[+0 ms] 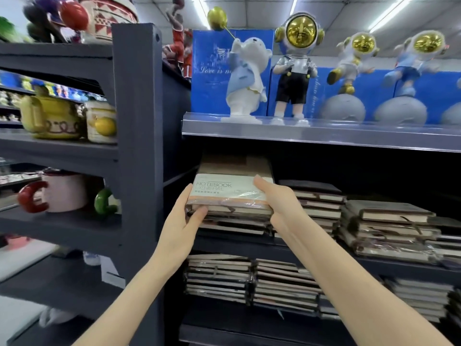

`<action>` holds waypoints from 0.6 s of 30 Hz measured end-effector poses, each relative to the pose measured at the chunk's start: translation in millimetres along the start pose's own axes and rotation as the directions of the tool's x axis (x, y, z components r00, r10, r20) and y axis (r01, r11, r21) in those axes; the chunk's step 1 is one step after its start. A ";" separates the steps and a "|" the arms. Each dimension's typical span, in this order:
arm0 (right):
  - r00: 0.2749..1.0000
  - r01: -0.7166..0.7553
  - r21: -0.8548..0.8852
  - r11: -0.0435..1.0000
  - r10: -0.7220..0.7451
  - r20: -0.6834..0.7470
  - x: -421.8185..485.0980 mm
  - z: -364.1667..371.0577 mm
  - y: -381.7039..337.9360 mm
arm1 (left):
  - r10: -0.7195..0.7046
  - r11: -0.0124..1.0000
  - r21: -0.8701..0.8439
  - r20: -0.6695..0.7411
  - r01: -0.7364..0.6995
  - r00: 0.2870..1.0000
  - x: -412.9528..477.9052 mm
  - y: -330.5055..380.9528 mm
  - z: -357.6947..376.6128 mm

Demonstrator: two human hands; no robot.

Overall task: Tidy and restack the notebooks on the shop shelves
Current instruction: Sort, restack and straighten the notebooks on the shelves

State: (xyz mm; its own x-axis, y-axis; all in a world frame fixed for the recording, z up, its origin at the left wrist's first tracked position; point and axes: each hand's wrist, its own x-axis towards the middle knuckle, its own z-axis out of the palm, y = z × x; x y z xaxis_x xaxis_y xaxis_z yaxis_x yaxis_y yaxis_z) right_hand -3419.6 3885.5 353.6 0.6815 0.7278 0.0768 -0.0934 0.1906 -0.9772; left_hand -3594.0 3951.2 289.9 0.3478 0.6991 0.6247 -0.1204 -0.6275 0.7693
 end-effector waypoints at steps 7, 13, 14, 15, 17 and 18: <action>0.992 0.019 -0.083 0.996 -0.029 -0.120 5.1 -48.2 -34.4 | 0.058 0.998 -0.031 0.052 -0.056 0.997 19.4 18.7 47.3; 0.986 -0.008 -0.103 0.995 -0.009 -0.165 10.4 -99.7 -70.1 | 0.061 0.998 -0.009 0.139 -0.060 0.988 48.6 39.5 105.1; 0.988 -0.012 -0.099 0.995 -0.004 -0.156 12.7 -108.2 -73.8 | 0.048 0.999 0.002 0.133 -0.049 0.990 54.1 42.0 113.9; 0.990 -0.018 -0.088 0.996 0.005 -0.141 14.0 -116.1 -76.9 | 0.032 0.999 0.013 0.126 -0.034 0.992 59.4 43.7 121.6; 0.994 -0.039 -0.049 0.998 0.034 -0.105 15.5 -129.0 -80.8 | 0.016 0.999 0.044 0.122 -0.022 0.992 67.1 47.9 134.3; 0.995 -0.041 -0.042 0.998 0.036 -0.096 17.6 -135.3 -81.0 | 0.017 0.998 0.064 0.124 -0.025 0.992 68.6 50.9 139.2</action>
State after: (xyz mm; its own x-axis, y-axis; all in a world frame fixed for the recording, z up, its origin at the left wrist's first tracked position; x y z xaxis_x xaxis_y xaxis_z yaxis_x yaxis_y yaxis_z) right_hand -3301.8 3793.7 407.4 0.7443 0.6675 0.0217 -0.0906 0.1331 -0.9870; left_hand -3446.8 3919.5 353.3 0.4584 0.6406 0.6161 -0.0694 -0.6653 0.7434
